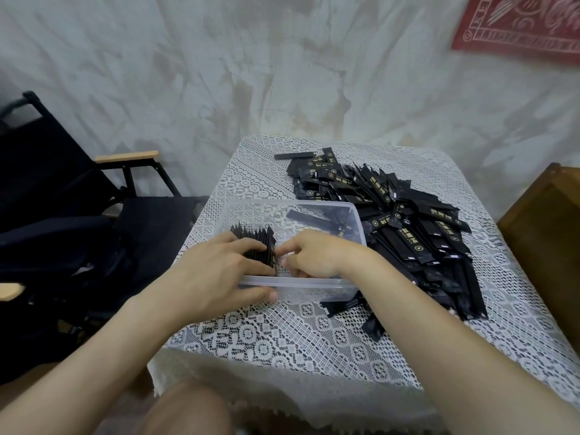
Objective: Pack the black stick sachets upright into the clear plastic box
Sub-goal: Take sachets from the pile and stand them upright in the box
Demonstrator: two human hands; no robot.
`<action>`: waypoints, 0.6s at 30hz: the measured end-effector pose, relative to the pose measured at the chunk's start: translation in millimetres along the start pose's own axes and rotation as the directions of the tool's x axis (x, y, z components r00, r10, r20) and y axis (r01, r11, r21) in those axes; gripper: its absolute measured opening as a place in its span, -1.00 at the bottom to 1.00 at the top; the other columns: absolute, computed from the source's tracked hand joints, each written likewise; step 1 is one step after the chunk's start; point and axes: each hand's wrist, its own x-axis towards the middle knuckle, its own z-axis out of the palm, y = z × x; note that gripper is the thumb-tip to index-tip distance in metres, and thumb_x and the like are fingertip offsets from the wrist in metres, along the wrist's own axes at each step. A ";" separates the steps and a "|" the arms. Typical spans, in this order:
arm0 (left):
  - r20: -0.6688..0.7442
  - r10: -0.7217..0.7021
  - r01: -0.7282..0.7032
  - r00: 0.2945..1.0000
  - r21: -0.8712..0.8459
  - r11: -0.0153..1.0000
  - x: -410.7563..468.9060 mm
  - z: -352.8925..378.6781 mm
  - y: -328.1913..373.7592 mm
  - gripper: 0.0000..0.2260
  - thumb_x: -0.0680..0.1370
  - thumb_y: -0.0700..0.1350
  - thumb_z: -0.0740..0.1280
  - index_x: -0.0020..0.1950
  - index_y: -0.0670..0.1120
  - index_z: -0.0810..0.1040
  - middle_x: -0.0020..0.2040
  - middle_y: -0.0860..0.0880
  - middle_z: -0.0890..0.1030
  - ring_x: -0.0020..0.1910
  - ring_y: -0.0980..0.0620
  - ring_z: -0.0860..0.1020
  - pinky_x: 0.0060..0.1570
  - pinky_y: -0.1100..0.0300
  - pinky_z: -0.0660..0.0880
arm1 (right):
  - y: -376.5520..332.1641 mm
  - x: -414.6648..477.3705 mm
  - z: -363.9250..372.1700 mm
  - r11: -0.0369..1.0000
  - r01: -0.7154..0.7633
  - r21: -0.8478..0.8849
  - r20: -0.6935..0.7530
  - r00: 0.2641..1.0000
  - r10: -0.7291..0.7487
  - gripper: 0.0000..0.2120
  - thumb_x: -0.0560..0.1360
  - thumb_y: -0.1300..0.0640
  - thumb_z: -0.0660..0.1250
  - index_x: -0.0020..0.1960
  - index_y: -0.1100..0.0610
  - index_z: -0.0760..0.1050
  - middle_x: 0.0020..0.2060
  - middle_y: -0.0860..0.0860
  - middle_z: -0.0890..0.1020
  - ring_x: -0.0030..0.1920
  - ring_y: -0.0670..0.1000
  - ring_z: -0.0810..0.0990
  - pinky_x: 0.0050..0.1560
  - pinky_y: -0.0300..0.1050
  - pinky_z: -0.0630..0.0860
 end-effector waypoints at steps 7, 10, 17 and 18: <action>0.039 -0.026 0.026 0.999 0.010 1.000 0.9 -2.8 2.6 -0.44 0.47 0.54 -0.05 0.32 0.41 0.48 0.45 0.23 0.38 0.21 0.14 0.36 0.17 0.14 0.47 | 2.6 -2.7 -2.3 0.998 -0.014 -0.061 0.016 1.000 0.015 -0.62 0.68 0.10 0.24 0.49 -0.05 0.45 -0.04 -0.02 0.62 0.02 -0.01 0.53 0.14 -0.12 0.42; 0.049 -0.039 0.038 0.998 0.014 0.999 1.2 -3.4 3.9 -0.48 0.49 0.53 0.00 0.32 0.41 0.48 0.45 0.25 0.36 0.23 0.14 0.35 0.15 0.19 0.45 | 4.6 -3.5 -3.6 0.999 -0.007 -0.052 0.013 1.000 0.008 -0.62 0.69 0.13 0.20 0.47 -0.07 0.47 -0.02 -0.03 0.62 -0.02 -0.03 0.57 0.07 -0.12 0.45; 0.055 -0.049 0.048 0.997 0.024 0.999 1.4 -2.7 3.2 -0.45 0.47 0.54 -0.02 0.32 0.40 0.49 0.47 0.27 0.35 0.23 0.16 0.34 0.04 0.24 0.40 | 6.9 -16.8 -12.0 0.998 0.046 0.054 -0.103 0.994 -0.040 -0.66 0.69 0.13 0.20 0.44 0.00 0.48 -0.09 -0.02 0.65 -0.11 0.07 0.66 0.07 -0.02 0.65; 0.058 -0.051 0.050 0.997 0.024 0.998 1.5 -3.0 3.3 -0.45 0.47 0.55 0.00 0.32 0.39 0.49 0.47 0.27 0.35 0.25 0.16 0.34 0.03 0.24 0.39 | 8.5 -24.1 -18.5 0.993 0.085 0.087 -0.172 0.983 -0.069 -0.68 0.69 0.13 0.21 0.42 -0.01 0.49 -0.08 -0.03 0.66 -0.10 0.08 0.69 0.06 -0.02 0.67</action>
